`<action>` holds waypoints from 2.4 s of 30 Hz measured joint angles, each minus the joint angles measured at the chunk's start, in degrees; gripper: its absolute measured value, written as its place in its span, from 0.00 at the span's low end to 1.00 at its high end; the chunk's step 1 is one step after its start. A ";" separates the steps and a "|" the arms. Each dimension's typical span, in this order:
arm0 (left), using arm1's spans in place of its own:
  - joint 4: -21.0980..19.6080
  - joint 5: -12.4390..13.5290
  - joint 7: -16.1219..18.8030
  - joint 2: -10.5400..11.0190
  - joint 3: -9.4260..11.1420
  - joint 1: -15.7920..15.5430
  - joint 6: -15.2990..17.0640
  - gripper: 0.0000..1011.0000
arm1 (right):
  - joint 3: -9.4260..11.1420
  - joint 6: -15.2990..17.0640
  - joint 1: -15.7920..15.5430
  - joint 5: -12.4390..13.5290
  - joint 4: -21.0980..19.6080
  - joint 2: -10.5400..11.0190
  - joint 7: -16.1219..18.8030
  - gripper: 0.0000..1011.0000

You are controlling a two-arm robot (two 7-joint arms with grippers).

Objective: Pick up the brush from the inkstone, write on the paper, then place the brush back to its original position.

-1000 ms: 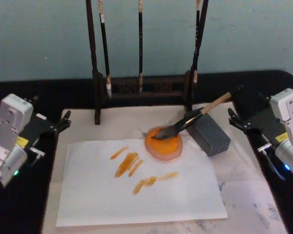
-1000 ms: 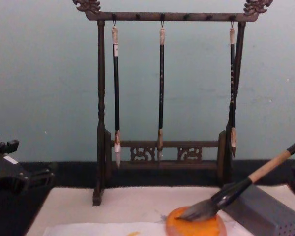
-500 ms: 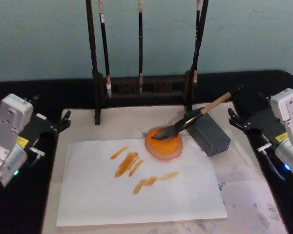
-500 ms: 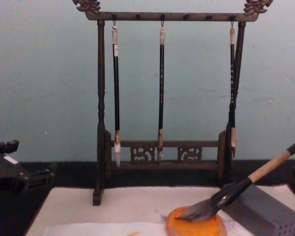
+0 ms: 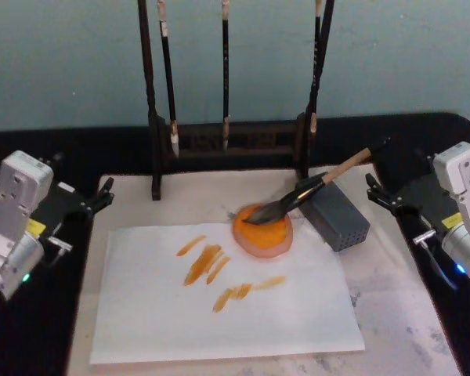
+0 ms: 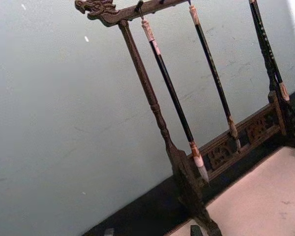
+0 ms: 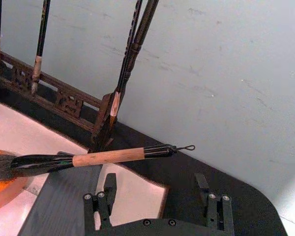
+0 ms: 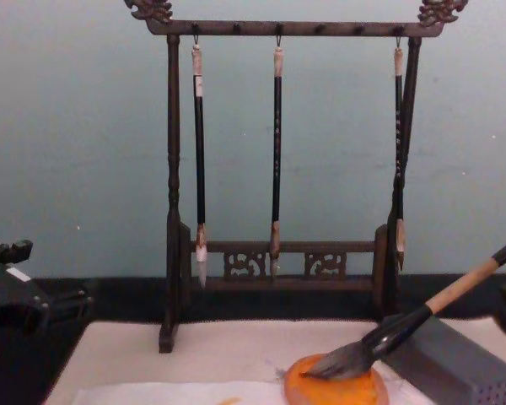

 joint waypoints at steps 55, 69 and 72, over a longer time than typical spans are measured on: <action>0.00 0.00 0.00 0.00 0.00 -0.01 0.00 0.99 | 10.23 8.28 -8.51 19.09 -7.96 -4.10 7.00 0.99; 0.00 0.00 0.00 0.00 0.00 0.00 0.00 0.99 | 16.43 9.00 -9.43 28.29 -4.77 -8.96 12.37 0.99; 0.00 0.00 0.00 0.00 0.00 0.00 0.00 0.99 | 17.40 8.71 -9.05 29.37 -3.96 -9.80 13.69 0.99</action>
